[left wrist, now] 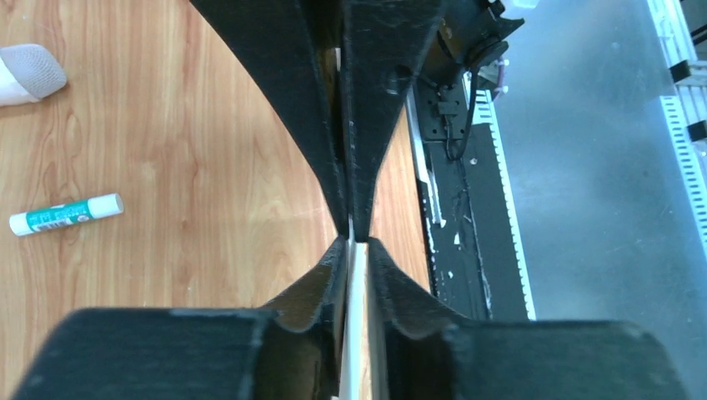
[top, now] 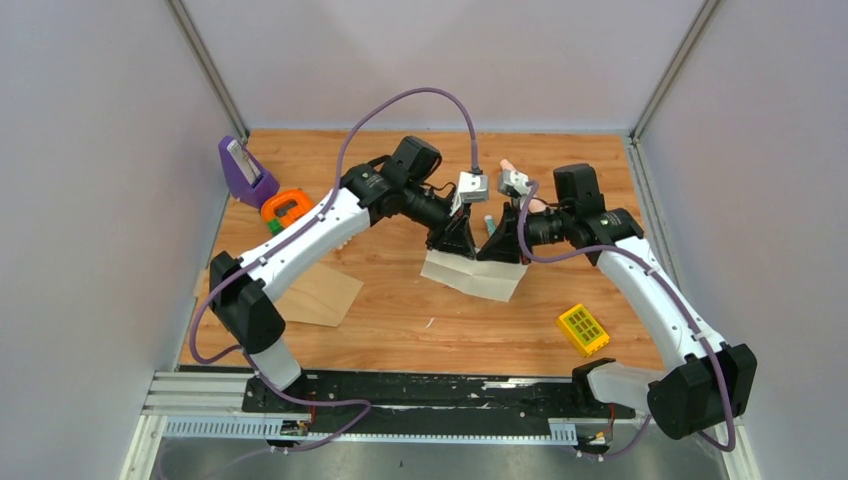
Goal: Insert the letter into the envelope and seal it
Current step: Fold the letter.
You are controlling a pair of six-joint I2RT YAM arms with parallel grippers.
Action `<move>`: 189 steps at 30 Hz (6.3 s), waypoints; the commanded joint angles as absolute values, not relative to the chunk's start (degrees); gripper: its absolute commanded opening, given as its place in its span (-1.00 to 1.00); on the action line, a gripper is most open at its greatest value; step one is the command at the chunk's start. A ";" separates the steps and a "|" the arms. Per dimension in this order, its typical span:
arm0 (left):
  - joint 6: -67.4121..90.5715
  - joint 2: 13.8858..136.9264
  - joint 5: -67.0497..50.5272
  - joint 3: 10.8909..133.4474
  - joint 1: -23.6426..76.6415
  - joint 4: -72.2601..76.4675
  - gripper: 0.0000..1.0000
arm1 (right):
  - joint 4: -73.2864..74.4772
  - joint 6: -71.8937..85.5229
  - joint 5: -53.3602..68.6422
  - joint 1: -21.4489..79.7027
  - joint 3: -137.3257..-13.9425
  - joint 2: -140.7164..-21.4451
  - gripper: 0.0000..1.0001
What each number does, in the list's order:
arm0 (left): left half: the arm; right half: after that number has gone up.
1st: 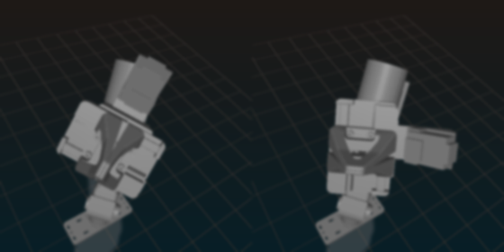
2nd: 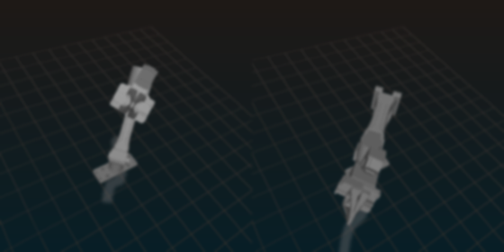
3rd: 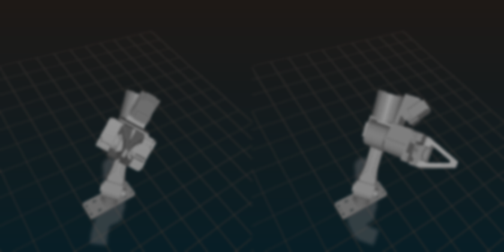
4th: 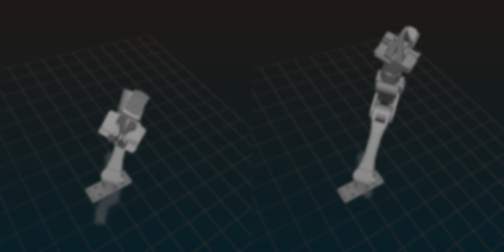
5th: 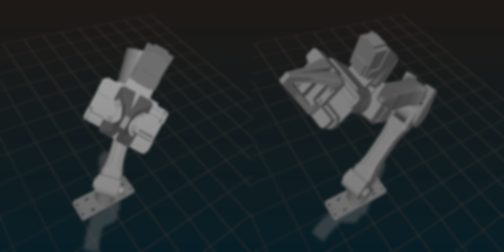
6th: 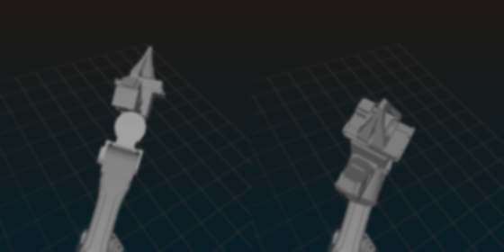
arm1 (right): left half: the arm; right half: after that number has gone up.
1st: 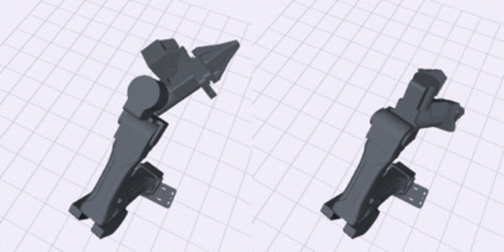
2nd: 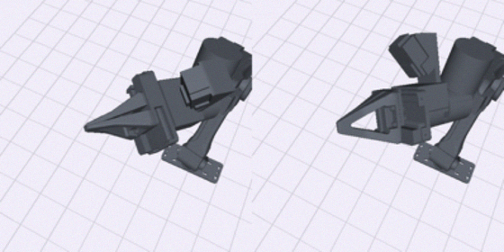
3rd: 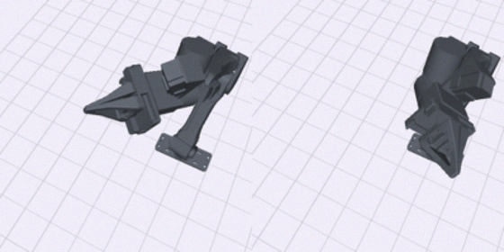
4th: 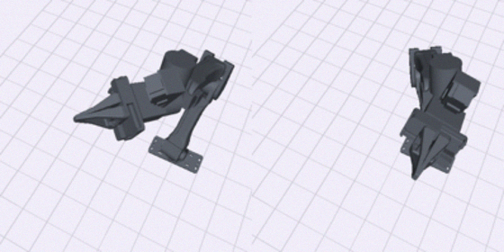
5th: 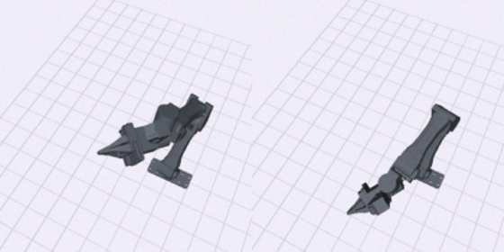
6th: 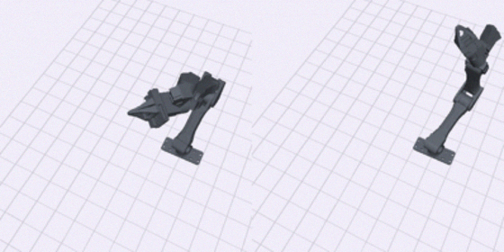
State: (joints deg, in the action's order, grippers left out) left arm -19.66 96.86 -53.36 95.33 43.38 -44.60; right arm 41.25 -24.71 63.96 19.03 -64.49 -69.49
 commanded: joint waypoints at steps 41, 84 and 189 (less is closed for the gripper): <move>-24.84 86.44 -54.05 92.72 31.41 -47.35 -0.91 | 40.96 -27.03 64.62 16.01 -64.16 -65.92 -1.00; -29.79 99.23 -51.39 106.73 40.17 -57.72 -0.08 | 42.28 -26.40 67.59 15.81 -65.95 -66.49 -1.00; -33.95 89.34 -57.80 102.24 32.70 -66.06 -1.00 | 48.72 -36.56 61.03 10.88 -72.23 -62.41 0.60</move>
State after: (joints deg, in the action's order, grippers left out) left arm -37.60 91.00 -52.49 104.16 32.58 -68.86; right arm 55.27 -40.12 59.68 6.68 -69.04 -64.31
